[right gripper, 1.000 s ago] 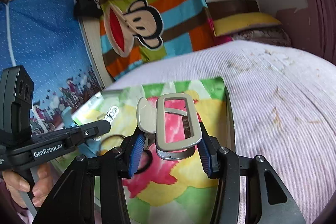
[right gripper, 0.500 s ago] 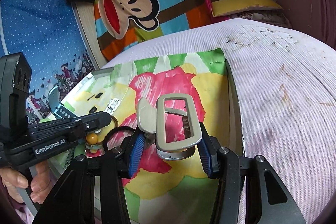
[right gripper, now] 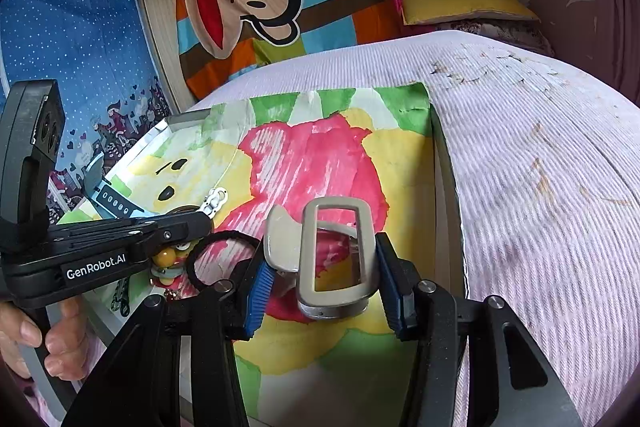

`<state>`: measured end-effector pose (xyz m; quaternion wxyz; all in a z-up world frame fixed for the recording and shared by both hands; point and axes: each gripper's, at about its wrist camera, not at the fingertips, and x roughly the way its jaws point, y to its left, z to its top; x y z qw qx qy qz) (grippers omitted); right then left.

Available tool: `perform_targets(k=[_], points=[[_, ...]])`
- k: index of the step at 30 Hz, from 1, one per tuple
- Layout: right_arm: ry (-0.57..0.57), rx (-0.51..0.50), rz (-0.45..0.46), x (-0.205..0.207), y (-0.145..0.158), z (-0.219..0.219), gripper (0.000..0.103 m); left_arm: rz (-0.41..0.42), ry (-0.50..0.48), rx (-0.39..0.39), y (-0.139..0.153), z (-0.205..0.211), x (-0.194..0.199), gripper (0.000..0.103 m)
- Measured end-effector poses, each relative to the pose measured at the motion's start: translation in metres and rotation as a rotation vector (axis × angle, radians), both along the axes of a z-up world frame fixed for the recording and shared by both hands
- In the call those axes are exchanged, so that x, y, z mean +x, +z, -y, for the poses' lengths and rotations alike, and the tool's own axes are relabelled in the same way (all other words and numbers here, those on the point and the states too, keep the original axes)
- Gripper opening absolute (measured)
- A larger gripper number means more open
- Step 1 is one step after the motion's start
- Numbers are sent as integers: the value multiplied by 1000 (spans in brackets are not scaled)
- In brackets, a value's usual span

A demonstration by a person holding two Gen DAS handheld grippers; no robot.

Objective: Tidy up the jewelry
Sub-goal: 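Carry the claw clip and hairpin over the tray and open both tools to release them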

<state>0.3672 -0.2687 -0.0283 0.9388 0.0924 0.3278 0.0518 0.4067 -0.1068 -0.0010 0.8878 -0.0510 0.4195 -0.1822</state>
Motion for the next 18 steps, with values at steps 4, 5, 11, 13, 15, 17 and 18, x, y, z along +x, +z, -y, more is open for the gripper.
perform_targets(k=[4,5,11,13,15,17,18], points=[[-1,-1,-1,-1,0,0,43,-3,0,-6,1,0,-1,6],[0,0,2,-2,0,0,43,1,-1,-8,1,-1,-2,6],[-2,24,28,-11,3,4,44,25,-12,-31,3,-5,-12,6],[-3,33,40,-14,5,5,45,36,-10,-44,5,-9,-16,8],[-2,36,57,-18,7,5,50,58,-4,-51,8,-12,-21,12],[-3,33,76,-23,10,5,51,75,3,-57,11,-15,-26,18],[-3,32,83,-24,12,5,51,83,8,-65,13,-18,-28,23]])
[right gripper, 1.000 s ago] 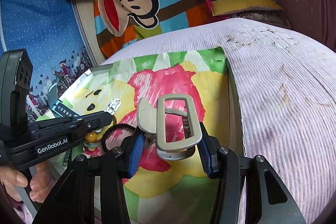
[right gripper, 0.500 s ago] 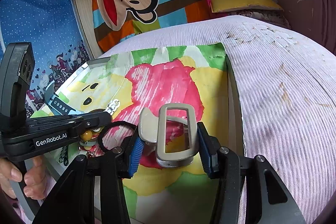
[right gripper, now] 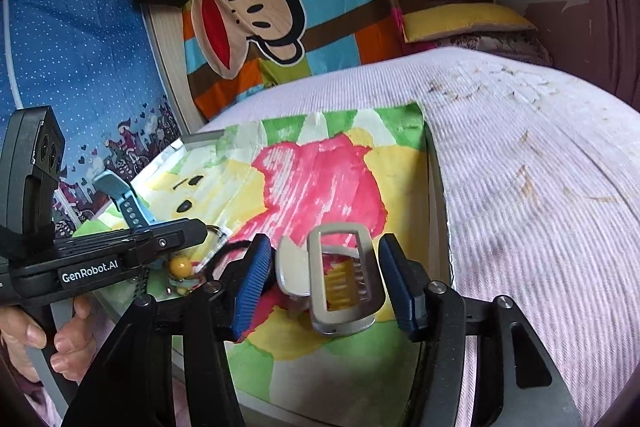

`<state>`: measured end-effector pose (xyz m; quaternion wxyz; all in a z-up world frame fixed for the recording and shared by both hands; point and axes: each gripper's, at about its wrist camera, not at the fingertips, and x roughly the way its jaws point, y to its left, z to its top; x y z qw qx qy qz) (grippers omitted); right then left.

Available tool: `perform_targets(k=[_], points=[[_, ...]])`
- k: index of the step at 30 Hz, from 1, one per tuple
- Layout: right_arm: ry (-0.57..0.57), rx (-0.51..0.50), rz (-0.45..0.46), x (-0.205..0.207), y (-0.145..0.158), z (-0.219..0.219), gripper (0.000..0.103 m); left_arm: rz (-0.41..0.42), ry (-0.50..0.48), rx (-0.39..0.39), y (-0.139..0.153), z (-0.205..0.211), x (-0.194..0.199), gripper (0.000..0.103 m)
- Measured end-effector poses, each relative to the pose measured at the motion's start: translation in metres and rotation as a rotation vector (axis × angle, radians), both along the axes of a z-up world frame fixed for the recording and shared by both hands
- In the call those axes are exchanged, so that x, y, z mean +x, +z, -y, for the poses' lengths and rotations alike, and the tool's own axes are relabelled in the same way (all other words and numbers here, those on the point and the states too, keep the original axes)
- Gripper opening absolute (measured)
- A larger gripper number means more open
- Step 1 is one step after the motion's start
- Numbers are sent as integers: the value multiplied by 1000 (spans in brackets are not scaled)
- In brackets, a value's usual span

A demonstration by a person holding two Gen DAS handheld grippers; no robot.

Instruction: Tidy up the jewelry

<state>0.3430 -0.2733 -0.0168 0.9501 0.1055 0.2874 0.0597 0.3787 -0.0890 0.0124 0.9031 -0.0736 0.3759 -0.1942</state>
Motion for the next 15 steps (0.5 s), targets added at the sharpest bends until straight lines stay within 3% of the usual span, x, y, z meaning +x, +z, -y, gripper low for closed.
perform_targets(k=[2,6,15], points=[[0,0,21,-5,4,-1,52,21,17,-16,5,-6,-5,28],[-7,6,68,-16,11,1,62,71,42,-32,13,-14,-16,43],[-16,-1,172,-49,34,-4,82,200,113,9,33,-27,-55,80]])
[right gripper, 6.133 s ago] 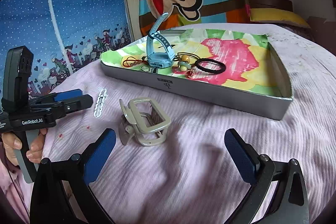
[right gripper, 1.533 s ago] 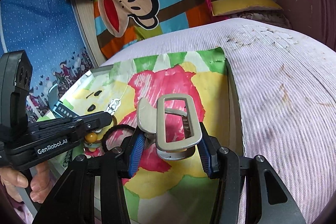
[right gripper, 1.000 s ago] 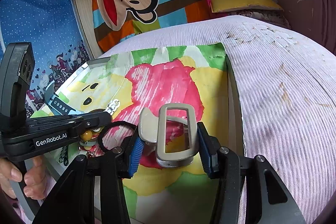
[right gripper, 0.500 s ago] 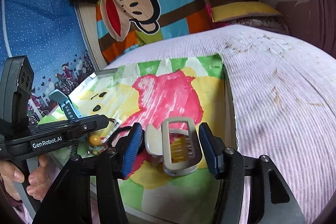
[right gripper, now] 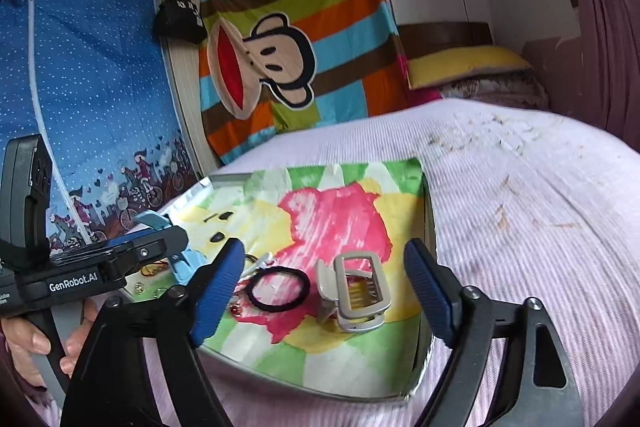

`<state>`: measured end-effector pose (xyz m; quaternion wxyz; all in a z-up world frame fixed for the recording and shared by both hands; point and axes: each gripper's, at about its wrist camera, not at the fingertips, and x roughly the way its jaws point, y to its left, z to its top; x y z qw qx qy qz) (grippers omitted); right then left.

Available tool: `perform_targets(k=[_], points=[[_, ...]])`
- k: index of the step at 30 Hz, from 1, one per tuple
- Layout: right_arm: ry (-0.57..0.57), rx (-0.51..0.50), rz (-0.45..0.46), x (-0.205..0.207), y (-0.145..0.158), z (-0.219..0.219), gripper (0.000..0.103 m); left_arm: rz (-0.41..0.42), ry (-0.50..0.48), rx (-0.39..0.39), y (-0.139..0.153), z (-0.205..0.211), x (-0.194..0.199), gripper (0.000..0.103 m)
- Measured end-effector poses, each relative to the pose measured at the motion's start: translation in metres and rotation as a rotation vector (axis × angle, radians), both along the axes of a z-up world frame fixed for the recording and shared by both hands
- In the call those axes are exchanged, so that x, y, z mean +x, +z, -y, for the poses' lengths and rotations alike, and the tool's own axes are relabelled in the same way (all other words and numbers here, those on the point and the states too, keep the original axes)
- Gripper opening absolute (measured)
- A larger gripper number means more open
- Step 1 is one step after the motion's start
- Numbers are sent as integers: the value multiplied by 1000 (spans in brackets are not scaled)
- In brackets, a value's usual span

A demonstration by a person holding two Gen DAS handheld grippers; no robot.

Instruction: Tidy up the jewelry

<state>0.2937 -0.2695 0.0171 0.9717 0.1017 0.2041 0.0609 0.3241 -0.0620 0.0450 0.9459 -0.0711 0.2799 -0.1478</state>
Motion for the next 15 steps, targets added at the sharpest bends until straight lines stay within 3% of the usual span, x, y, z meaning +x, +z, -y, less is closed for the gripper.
perform_targets(k=[9,15], points=[[10,-15,80,-37,19,-11,99,85,79,8,11,-28,-38,97],[28,-28,116,-63,24,-27,101,131,112,11,15,-45,-68,103]])
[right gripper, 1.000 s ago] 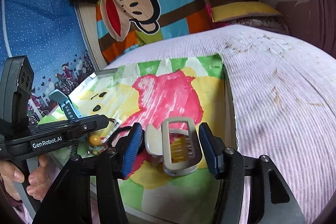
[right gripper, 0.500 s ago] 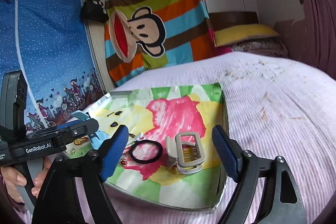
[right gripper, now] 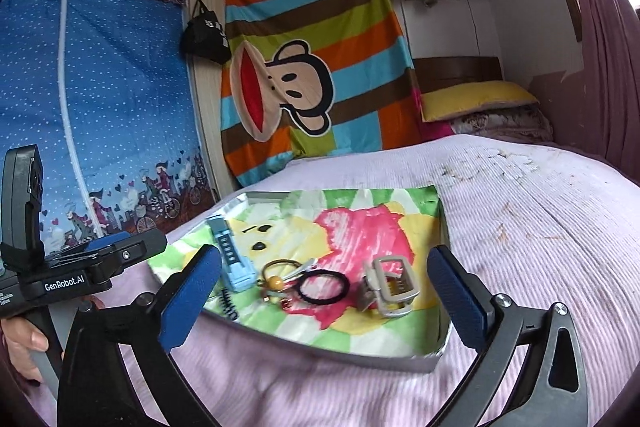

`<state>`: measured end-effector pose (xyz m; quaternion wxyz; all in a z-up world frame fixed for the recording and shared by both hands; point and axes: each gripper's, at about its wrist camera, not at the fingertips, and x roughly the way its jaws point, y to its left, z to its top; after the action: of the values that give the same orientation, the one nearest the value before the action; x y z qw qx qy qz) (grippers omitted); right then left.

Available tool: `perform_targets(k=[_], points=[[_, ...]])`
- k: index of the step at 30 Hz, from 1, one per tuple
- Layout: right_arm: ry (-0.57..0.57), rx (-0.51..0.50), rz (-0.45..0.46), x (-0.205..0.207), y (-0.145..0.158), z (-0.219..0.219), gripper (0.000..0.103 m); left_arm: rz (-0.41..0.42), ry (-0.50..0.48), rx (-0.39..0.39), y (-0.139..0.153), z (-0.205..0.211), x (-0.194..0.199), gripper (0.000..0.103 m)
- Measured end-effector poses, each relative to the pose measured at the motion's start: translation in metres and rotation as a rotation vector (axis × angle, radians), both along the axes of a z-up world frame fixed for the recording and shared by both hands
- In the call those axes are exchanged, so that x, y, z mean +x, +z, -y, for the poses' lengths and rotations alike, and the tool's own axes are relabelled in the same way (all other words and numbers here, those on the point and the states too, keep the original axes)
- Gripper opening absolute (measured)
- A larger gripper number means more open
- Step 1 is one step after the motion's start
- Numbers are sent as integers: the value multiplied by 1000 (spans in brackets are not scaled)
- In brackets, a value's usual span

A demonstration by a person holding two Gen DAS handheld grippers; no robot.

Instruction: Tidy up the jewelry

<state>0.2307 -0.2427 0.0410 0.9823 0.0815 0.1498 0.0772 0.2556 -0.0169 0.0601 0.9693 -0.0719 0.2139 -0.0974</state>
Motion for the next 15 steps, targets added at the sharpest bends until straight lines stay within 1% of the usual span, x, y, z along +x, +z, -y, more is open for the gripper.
perform_targets(k=[7,15], points=[[14,-21,39,-39,6,-16,101,35,27,10,1,-15,-32,103],[25,-34,60,-75,9,-29,101,64,44,25,0,-27,-68,103]])
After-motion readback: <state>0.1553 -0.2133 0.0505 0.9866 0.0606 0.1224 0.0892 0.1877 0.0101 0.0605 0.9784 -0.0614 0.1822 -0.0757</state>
